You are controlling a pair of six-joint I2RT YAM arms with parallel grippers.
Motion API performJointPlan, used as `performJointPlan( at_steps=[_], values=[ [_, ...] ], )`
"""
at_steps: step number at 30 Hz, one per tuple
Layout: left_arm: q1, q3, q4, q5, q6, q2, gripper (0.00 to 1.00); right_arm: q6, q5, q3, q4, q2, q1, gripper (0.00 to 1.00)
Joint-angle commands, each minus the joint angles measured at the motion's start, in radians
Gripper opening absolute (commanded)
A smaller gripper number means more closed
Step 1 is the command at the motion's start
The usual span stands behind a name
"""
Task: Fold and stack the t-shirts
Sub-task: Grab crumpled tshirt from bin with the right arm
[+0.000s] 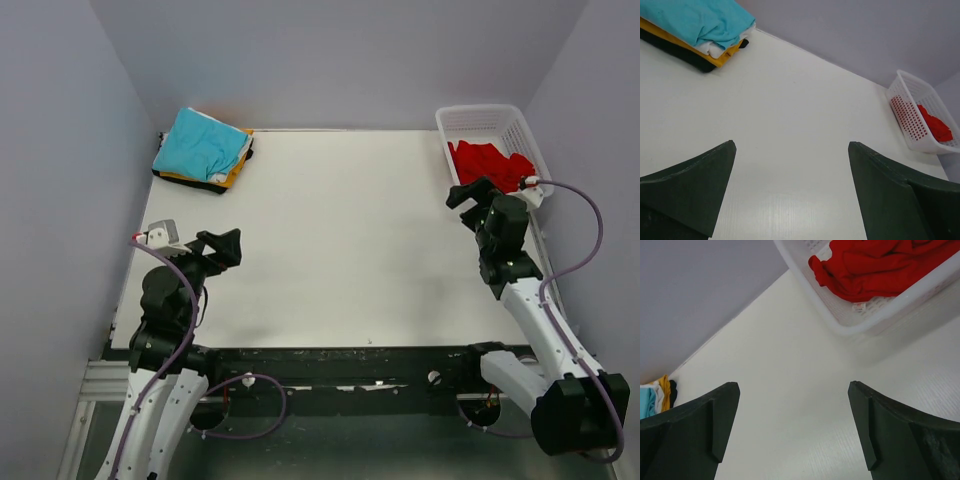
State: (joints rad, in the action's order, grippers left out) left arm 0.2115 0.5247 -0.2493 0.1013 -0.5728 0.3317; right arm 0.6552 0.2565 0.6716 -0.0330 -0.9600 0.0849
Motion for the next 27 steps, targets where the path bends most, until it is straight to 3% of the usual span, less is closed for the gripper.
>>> performJointPlan(
  at_steps=[1,7,10,13,16,27],
  values=[
    [-0.001,-0.017,0.019,-0.024,0.004,-0.036,0.99,-0.014,0.082,0.038,0.012,-0.033,-0.002,1.00],
    [-0.001,-0.026,0.018,-0.019,0.004,-0.037,0.99,-0.114,0.136,0.120,-0.139,-0.151,-0.002,1.00],
    [-0.001,-0.033,0.022,-0.012,0.005,-0.041,0.99,-0.224,0.170,0.279,-0.133,-0.304,-0.001,1.00],
    [-0.001,-0.037,0.025,0.018,0.008,-0.040,0.99,-0.339,0.232,0.472,-0.052,-0.506,-0.003,1.00],
    [-0.001,-0.037,0.020,0.037,0.009,-0.031,0.99,-0.361,0.315,0.734,0.132,-0.748,-0.012,1.00],
    [-0.001,-0.038,0.039,0.056,0.021,0.033,0.99,-0.385,0.242,1.509,0.473,-1.462,-0.122,1.00]
  ],
)
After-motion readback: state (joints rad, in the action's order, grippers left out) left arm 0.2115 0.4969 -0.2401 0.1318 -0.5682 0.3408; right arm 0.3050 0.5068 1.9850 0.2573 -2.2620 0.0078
